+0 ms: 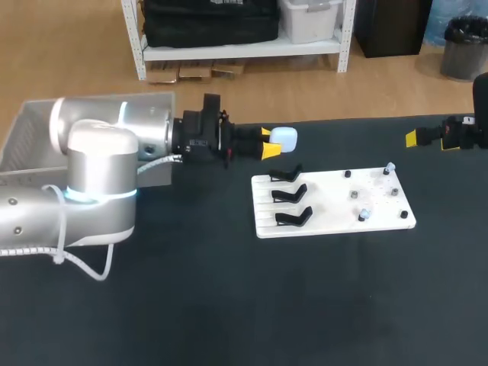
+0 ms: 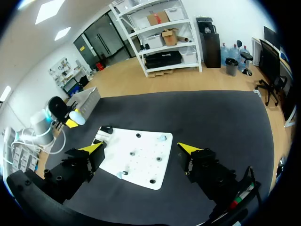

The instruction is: Pick up each earbud case from the left stands, insert the matching earbuds, close the lid, and place the case in the box.

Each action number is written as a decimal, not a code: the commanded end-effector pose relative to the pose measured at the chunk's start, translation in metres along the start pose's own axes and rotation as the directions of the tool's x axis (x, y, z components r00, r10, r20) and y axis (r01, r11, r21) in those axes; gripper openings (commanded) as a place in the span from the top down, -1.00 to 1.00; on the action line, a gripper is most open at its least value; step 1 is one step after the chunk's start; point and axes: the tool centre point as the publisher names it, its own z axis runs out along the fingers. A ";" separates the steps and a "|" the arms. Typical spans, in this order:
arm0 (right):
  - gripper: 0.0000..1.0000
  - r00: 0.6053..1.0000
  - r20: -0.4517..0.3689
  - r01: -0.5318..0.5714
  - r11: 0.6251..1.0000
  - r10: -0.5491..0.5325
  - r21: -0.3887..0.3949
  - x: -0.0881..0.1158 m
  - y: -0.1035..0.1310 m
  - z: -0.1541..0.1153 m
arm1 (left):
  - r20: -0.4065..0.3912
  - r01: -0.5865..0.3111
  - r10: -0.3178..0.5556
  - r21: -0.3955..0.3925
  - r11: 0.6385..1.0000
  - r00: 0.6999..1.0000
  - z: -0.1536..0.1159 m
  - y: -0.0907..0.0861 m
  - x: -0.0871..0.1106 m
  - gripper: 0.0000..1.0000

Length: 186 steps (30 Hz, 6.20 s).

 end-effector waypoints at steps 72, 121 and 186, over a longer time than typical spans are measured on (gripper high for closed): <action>-1.00 0.948 -0.286 0.126 0.990 -0.138 -0.062 0.032 0.161 0.090 | 0.108 -0.062 0.054 0.066 0.996 0.993 0.030 -0.030 0.016 1.00; -1.00 0.963 -0.265 0.062 0.998 -0.058 0.005 0.026 0.140 0.112 | 0.108 -0.062 0.054 0.066 0.996 0.993 0.030 -0.030 0.016 1.00; -1.00 0.830 -0.540 0.360 0.873 -0.140 0.327 0.009 0.027 0.057 | 0.108 -0.062 0.054 0.066 0.996 0.993 0.030 -0.030 0.016 1.00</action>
